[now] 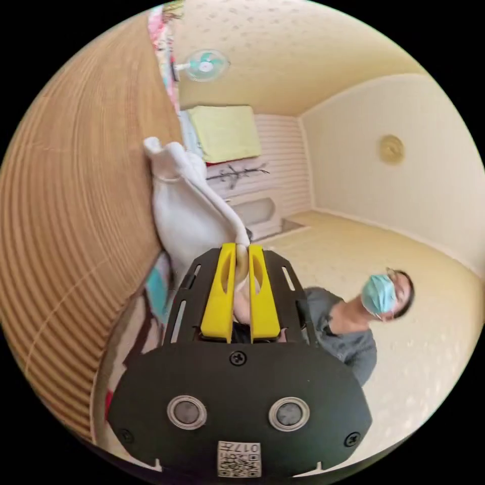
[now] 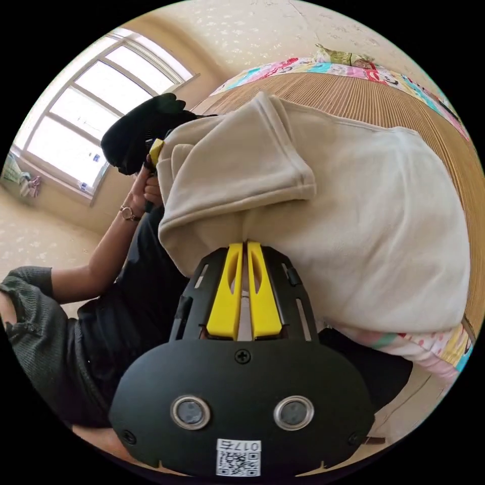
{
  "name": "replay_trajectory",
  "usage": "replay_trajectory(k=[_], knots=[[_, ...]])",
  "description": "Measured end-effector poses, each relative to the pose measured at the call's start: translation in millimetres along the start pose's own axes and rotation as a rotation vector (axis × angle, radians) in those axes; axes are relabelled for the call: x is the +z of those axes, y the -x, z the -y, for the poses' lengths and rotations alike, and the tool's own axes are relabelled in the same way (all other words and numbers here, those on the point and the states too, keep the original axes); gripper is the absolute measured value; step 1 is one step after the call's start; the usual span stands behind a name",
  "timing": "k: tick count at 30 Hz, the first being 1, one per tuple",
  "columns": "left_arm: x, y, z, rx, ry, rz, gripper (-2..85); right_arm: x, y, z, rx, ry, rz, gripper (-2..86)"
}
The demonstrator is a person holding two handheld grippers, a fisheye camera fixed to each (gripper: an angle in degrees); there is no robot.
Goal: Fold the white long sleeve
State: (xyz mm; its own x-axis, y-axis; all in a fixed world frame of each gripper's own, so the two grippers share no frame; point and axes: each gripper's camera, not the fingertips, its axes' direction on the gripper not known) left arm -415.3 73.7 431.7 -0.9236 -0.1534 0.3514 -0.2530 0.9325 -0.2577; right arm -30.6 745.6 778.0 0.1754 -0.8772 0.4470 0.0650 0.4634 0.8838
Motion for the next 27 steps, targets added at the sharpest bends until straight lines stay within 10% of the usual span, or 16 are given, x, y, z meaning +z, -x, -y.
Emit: replay_trajectory(k=[10, 27], knots=[[-29, -232, -51, 1.132, -0.021, -1.202, 4.5, -182, 68, -91, -0.798, -0.446, 0.724, 0.8], [-65, -311, -205, 1.462, -0.125, -1.515, 4.5, -179, -16, -43, -0.202, -0.533, 0.522, 9.2]])
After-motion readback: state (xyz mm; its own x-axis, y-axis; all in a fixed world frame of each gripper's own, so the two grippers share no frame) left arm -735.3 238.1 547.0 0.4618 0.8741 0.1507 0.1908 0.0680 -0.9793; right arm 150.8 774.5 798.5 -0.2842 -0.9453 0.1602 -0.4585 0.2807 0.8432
